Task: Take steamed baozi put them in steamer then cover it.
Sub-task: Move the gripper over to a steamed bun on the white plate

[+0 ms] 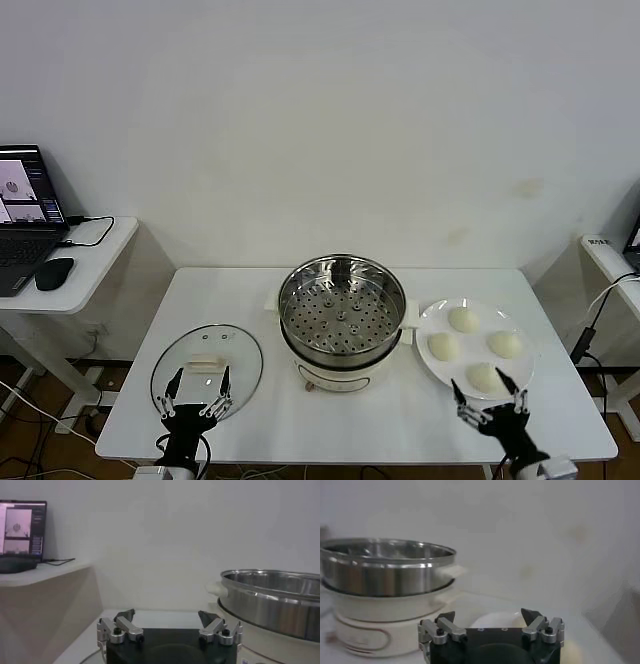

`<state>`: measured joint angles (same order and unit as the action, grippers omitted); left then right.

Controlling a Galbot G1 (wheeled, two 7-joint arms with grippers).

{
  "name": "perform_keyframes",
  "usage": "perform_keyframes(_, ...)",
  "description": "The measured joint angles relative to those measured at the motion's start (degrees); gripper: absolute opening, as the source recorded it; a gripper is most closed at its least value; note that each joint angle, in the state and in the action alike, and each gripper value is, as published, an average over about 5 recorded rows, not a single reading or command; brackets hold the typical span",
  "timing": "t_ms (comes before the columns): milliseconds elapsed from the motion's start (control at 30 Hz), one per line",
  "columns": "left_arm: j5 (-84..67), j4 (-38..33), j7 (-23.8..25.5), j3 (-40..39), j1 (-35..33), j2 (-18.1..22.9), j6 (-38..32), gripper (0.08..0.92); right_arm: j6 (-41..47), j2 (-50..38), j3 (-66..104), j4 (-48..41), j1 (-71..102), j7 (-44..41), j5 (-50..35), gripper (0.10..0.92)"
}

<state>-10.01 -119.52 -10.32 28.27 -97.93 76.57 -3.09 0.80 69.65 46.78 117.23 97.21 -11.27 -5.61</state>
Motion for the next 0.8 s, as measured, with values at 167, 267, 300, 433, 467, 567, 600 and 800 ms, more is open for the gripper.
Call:
perform_keyframes(167,0.86,0.68,-0.18,0.37,0.33,-0.14,0.21,0.823,0.87,-5.25,1.15,-2.85,-4.62,-1.40,5.58,0.823)
perform_keyframes(267,1.55,0.97,-0.44,0.61,0.59,-0.20,0.36,0.823,1.48,-9.95,1.14,-5.59,-8.64,-3.45,9.68,0.822)
perform_keyframes(300,1.75,0.99,-0.54,0.66,0.65,-0.21,0.41,0.823,1.69,-11.66,0.92,-6.63,-10.13,-4.32,10.96,0.823)
perform_keyframes(433,2.55,1.01,-0.98,0.81,0.76,-0.12,0.50,0.823,2.20,-18.98,-1.38,-11.15,-16.84,-8.42,15.42,0.823)
perform_keyframes(467,2.74,1.05,-1.13,0.87,0.80,-0.07,0.48,0.823,2.25,-20.85,-2.33,-12.33,-18.73,-9.60,16.36,0.823)
perform_keyframes(567,3.14,1.18,-1.58,1.10,0.89,0.03,0.37,0.823,2.39,-26.32,-5.98,-15.89,-24.78,-13.37,18.56,0.823)
perform_keyframes(600,3.23,1.20,-1.73,1.17,0.89,0.03,0.34,0.823,2.48,-28.05,-7.42,-17.08,-26.90,-14.72,19.09,0.822)
perform_keyframes(800,3.59,1.04,-2.45,1.57,0.93,-0.19,0.27,0.823,2.59,-36.25,-19.11,-24.49,-41.34,-23.44,20.78,0.823)
